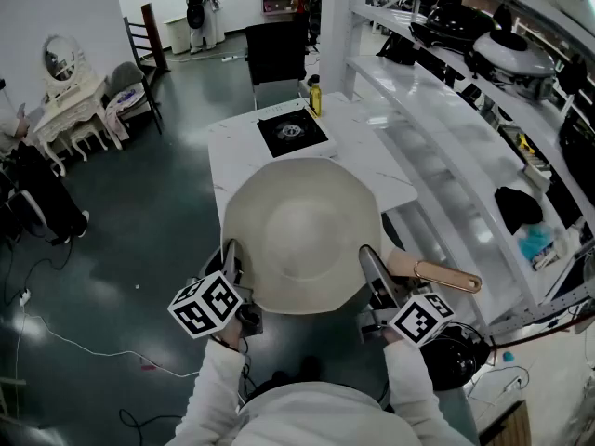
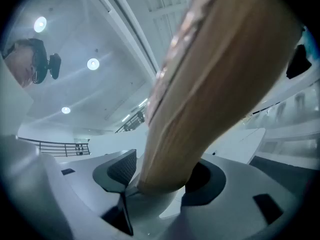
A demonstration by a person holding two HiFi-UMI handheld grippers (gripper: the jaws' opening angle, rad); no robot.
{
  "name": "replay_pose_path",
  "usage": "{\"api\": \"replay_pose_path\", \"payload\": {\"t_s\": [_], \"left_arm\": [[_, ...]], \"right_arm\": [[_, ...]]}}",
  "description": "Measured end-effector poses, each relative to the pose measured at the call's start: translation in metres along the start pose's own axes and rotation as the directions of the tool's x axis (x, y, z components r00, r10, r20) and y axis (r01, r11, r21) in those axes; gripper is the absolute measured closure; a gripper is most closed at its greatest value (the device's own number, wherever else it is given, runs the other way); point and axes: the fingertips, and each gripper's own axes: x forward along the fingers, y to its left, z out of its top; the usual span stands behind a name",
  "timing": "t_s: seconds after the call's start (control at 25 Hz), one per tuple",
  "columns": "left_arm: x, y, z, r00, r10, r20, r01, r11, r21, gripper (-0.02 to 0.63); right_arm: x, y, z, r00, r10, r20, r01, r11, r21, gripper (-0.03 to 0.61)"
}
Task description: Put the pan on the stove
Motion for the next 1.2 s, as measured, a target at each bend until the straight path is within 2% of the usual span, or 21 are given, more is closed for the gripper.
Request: {"api": "replay_pose_path", "payload": {"t_s": [0.84, 1.2], "left_arm": [[0.018, -0.003, 0.008, 1.000, 0.004, 0.025, -0.003, 1.000, -0.015, 0.571], [0.044, 0.008, 0.021, 1.000, 0.016, 0.027, -0.016, 1.000, -0.016, 0.571]], "right_arm": [[0.020, -0.010, 0.010, 1.000, 0.020, -0.002, -0.020, 1.000, -0.014, 0.291], [0.053, -0.020, 0.010, 1.000, 0.027, -0.014, -0.027, 1.000, -0.006, 0.291]]}}
